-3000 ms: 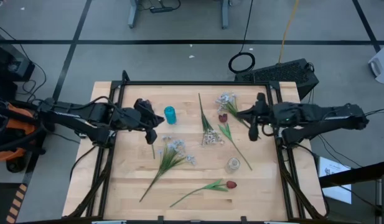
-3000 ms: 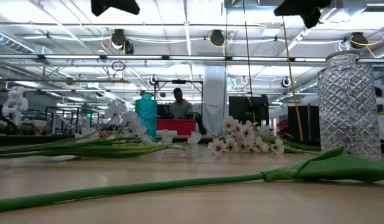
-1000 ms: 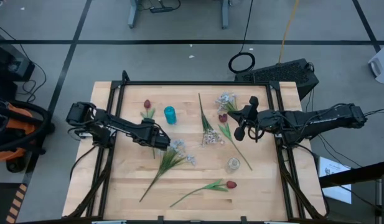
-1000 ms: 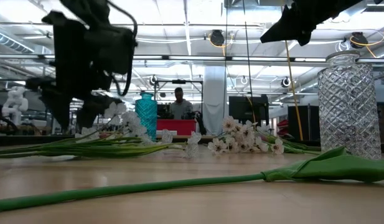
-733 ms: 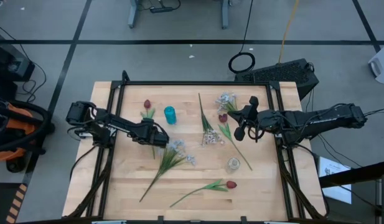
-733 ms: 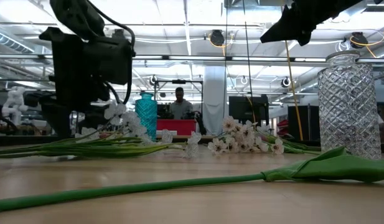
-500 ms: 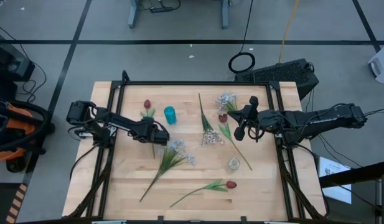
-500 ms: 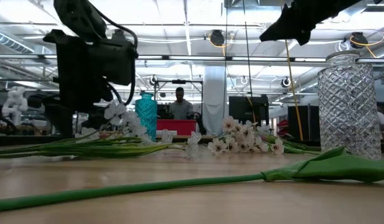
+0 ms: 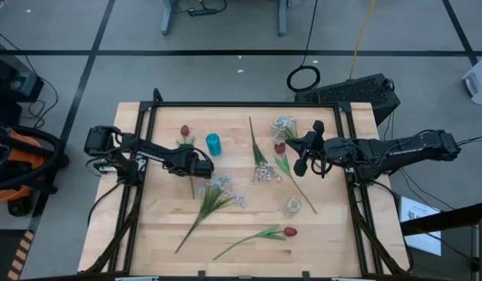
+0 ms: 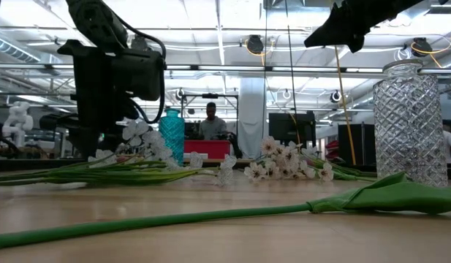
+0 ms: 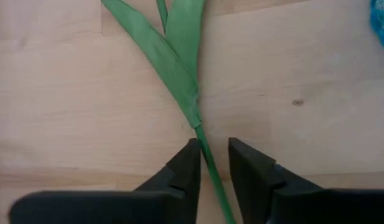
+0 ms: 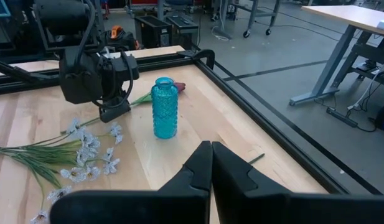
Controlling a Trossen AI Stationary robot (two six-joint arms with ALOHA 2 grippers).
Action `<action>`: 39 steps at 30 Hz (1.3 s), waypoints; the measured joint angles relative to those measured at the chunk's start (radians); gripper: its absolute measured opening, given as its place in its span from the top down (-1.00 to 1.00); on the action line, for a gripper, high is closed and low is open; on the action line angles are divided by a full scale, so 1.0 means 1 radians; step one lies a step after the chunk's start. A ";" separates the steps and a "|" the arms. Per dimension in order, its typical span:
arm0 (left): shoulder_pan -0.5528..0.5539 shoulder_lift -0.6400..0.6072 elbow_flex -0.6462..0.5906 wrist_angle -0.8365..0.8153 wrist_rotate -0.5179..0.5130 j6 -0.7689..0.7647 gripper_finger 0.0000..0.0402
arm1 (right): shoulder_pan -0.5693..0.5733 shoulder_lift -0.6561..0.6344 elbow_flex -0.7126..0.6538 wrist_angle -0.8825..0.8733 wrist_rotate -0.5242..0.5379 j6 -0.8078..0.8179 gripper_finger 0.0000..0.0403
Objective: Sort flowers into vase by color
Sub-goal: Move the top left red tulip to the top left of the table
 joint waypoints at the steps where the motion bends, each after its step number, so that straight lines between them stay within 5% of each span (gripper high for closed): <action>1: 0.000 0.002 0.000 -0.001 0.000 0.000 0.64 | 0.000 0.000 0.000 0.000 0.000 0.000 1.00; 22: -0.073 0.046 0.003 -0.034 -0.009 -0.082 0.97 | 0.001 0.000 0.000 -0.001 -0.005 -0.001 1.00; 39: -0.246 0.046 0.079 -0.109 0.177 -0.156 0.98 | 0.000 0.000 0.001 -0.004 -0.005 -0.004 1.00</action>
